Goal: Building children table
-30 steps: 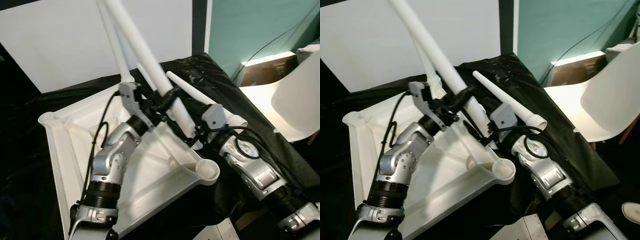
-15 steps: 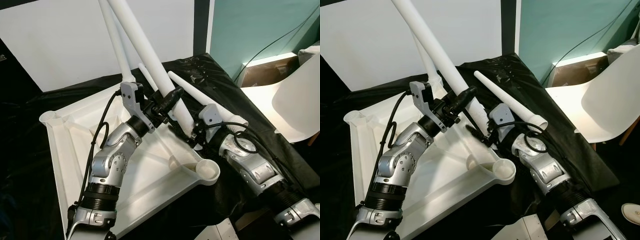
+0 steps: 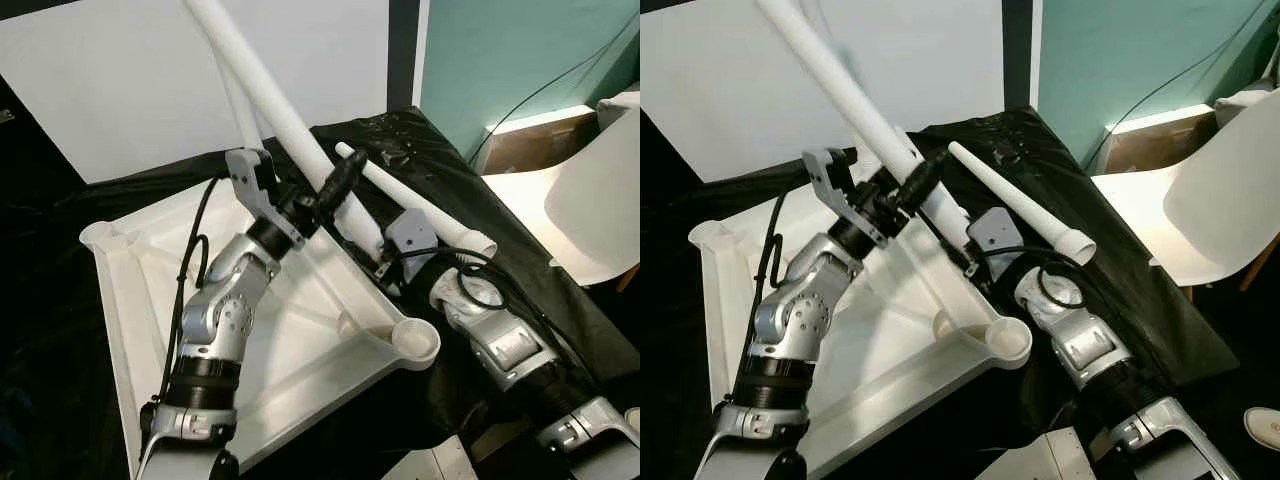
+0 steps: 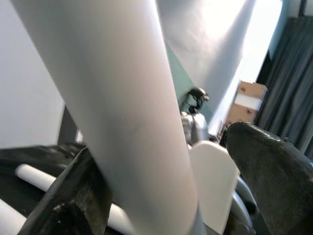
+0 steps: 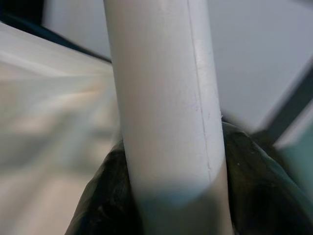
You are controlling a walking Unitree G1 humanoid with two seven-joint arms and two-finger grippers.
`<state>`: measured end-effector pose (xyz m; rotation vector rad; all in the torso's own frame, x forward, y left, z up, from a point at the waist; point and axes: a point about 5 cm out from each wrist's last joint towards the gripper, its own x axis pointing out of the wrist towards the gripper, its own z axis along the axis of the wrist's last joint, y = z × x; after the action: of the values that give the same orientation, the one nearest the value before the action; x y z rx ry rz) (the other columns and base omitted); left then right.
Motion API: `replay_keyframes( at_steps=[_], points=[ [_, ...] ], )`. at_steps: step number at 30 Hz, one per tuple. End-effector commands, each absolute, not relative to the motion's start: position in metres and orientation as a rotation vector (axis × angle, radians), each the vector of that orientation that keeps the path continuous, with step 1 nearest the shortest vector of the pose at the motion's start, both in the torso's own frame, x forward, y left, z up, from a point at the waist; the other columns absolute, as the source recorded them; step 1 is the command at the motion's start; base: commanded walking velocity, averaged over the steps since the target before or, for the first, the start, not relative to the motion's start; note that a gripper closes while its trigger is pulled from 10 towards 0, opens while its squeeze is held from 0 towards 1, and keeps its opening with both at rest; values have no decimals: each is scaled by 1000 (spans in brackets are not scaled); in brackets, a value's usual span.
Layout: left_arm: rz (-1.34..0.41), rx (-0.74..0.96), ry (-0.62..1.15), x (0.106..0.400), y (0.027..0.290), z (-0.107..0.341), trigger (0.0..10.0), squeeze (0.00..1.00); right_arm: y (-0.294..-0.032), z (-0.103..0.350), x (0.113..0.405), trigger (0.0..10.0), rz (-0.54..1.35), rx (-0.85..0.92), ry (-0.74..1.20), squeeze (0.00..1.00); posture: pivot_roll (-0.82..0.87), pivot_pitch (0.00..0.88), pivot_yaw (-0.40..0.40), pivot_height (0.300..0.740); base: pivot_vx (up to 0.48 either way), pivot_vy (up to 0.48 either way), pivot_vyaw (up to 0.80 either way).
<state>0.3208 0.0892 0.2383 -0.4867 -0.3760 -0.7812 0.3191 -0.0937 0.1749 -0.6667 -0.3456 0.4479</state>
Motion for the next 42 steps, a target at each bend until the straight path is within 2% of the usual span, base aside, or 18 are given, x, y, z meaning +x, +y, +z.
replay_keyframes(
  at_steps=[1, 4, 8, 14, 15, 21, 22, 23, 24, 35, 36, 38, 40, 42],
  points=[
    [-749, -486, -387, 323, 94, 239, 10000, 0, -90, 175, 319, 0, 404, -724, -391, 0, -117, 0, 120, 740, 0, 0, 0],
    [-731, -512, -389, 324, 94, 241, 10000, 0, -87, 172, 311, 0, 250, -917, -539, 0, -114, 0, 120, 740, 0, 0, 0],
    [-717, -524, -386, 326, 96, 241, 10000, 0, -88, 169, 304, 0, 135, -944, -626, 0, -112, 0, 120, 740, 0, 0, 0],
    [-700, -538, -382, 327, 98, 240, 10000, 0, -92, 163, 302, 0, 72, -995, -695, 0, -109, 0, 118, 740, 0, 0, 0],
    [-703, -560, -393, 327, 99, 240, 39, 0, -93, 161, 302, 0, 39, -1013, -732, 0, -107, 0, 115, 740, 0, 0, 0],
    [-718, -582, -408, 326, 99, 242, 0, 0, -92, 159, 301, 0, 28, -1025, -755, 0, -106, 0, 113, 740, 0, 0, 0],
    [-726, -585, -416, 324, 99, 242, 0, 0, -91, 157, 301, 941, 23, -1033, -761, 0, -107, 0, 113, 740, 0, 0, 0],
    [-734, -585, -421, 323, 99, 242, 0, 0, -90, 155, 302, 7765, 27, -1039, -758, 0, -108, 0, 113, 740, 0, 0, 0],
    [-741, -585, -425, 323, 99, 243, 0, 0, -89, 154, 303, 9922, 26, -1043, -756, 0, -108, 0, 113, 740, 0, 0, 0],
    [-770, -558, -425, 321, 95, 242, 0, 0, -82, 150, 306, 10000, 106, -969, -696, 0, -111, 0, 119, 740, 0, 0, 0],
    [-775, -546, -423, 321, 95, 242, 0, 0, -75, 150, 306, 10000, 202, -896, -616, 1000, -111, 0, 121, 740, 0, 0, 0],
    [-778, -538, -422, 320, 95, 241, 0, 0, -70, 150, 305, 10000, 274, -843, -567, 1000, -111, 0, 121, 740, 0, 0, 0],
    [-787, -517, -420, 320, 94, 241, 0, 0, -58, 162, 296, 10000, 430, -812, -564, 1000, -110, 0, 122, 740, 0, 0, 0],
    [-789, -506, -419, 319, 94, 240, 0, 0, -55, 169, 294, 10000, 461, -805, -565, 1000, -115, 0, 121, 740, 0, 0, 0]
  ],
)
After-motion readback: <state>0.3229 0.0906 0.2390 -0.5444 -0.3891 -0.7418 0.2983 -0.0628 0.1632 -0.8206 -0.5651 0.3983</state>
